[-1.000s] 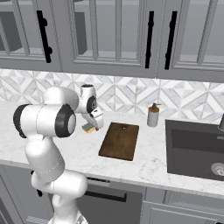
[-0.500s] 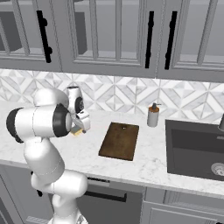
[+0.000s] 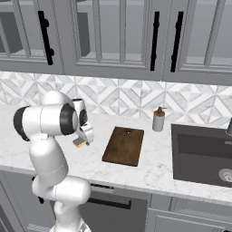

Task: Pick up the sponge from the counter and clean the cutting board by briefly scrubbing or pressing down on the cutting board. Once finished, release the sponge.

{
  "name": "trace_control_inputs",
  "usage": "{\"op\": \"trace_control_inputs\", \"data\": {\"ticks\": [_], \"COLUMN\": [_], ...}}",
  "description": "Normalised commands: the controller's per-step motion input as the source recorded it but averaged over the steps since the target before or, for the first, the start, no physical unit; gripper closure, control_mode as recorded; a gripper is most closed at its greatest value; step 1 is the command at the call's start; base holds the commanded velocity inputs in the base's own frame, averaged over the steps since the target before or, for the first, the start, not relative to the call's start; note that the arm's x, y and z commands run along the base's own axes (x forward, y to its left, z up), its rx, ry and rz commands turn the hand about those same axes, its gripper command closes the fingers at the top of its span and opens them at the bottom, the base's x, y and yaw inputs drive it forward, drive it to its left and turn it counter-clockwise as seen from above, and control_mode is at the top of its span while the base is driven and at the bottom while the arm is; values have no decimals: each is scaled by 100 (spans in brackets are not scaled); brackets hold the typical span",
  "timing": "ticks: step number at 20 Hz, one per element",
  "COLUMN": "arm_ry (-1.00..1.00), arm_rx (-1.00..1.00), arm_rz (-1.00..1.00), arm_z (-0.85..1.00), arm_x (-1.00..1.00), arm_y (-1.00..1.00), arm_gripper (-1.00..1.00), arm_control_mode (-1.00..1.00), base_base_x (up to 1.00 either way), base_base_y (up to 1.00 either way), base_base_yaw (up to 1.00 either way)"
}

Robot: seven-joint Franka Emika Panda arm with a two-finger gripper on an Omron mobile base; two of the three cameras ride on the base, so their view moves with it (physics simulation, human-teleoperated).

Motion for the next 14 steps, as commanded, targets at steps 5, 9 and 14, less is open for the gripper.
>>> {"op": "trace_control_inputs", "data": {"ticks": [5, 9, 14], "arm_ry": [0, 0, 0], "arm_rx": [0, 0, 0], "arm_rz": [0, 0, 0], "arm_z": [-27, -1, 3], "arm_x": [0, 0, -5], "arm_y": [6, 0, 0], "arm_gripper": [-100, -100, -100], "arm_control_mode": [-100, -100, -100], "base_base_x": [0, 0, 0], "base_base_y": [0, 0, 0], "base_base_yaw": [0, 0, 0]}}
